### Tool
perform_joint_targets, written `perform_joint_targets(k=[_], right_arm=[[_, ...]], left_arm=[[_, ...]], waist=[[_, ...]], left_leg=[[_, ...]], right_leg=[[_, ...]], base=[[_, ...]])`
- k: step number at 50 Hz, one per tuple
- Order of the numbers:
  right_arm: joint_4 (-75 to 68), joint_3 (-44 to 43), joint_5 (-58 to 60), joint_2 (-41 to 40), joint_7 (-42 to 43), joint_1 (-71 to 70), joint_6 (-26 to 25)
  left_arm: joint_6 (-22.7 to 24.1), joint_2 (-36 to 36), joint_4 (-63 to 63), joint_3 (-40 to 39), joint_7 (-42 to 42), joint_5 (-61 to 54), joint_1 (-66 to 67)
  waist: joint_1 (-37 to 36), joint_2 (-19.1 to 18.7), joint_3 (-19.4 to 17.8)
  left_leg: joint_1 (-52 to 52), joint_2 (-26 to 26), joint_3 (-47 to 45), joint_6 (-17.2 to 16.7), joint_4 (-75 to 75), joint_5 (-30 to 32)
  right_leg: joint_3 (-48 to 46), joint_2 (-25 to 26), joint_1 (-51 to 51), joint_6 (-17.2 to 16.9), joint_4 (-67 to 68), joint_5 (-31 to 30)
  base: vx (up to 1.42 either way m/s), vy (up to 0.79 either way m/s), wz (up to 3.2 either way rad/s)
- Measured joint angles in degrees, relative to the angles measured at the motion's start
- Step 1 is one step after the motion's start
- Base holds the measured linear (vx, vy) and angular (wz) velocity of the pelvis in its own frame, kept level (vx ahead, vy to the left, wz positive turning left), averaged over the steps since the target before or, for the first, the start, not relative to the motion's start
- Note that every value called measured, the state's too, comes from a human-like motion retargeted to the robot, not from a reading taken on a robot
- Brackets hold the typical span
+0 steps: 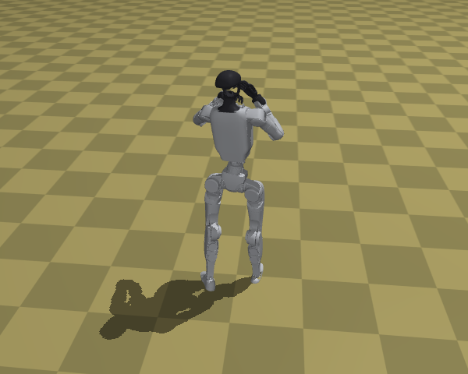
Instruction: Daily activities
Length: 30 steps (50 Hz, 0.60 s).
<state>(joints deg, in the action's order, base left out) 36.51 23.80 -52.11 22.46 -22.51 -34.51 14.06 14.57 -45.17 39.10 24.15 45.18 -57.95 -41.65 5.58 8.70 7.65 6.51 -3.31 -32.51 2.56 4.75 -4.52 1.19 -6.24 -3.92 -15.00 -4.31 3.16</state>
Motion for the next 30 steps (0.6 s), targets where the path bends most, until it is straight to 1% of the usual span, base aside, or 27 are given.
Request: perform_joint_targets(k=[7,13,18,22,30], right_arm=[[-3.08,0.33,2.10,-0.64,3.03,2.16,2.31],[-10.14,1.89,1.50,-1.37,4.30,8.08,2.64],[-20.59,4.75,-0.99,-2.58,3.51,14.49,0.68],[-29.32,7.42,-3.67,-4.12,1.88,18.35,-1.85],[-39.99,12.33,-6.10,-7.29,-1.11,21.25,-6.49]], left_arm=[[-2.36,4.87,-3.66,0.26,1.82,-2.19,10.84],[-5.47,8.31,-12.52,3.42,2.56,-2.18,20.37],[-8.83,10.94,-22.67,7.15,3.26,-0.28,27.52],[-11.06,12.78,-28.92,9.83,3.78,0.85,31.74],[-13.93,14.16,-34.99,14.22,4.46,2.87,34.37]], waist=[[-0.12,0.49,-0.74],[0.03,0.77,-1.36],[-0.05,0.70,-1.89],[-0.13,0.36,-2.31],[-0.27,-0.34,-2.70]], left_leg=[[-0.83,0.08,0.25,0.13,0.35,0.01],[-1.14,0.21,0.17,0.26,-0.18,0.10],[-1.20,0.33,0.09,0.18,-1.12,0.27],[-1.19,0.37,0.03,-0.07,-1.69,0.35],[-1.01,0.65,0.10,-0.46,-2.63,0.84]], right_leg=[[-0.08,-0.25,-1.07,0.00,0.84,0.31],[0.47,-0.23,-1.93,0.00,1.19,0.51],[0.94,-0.04,-2.28,0.00,0.65,0.37],[1.18,0.13,-2.37,0.00,0.11,0.29],[1.69,0.02,-2.63,0.05,-0.05,0.73]], base=[[0.00,0.00,0.00],[0.00,0.00,0.00],[0.00,0.00,0.00],[0.00,0.00,0.00],[0.00,0.00,0.00]])
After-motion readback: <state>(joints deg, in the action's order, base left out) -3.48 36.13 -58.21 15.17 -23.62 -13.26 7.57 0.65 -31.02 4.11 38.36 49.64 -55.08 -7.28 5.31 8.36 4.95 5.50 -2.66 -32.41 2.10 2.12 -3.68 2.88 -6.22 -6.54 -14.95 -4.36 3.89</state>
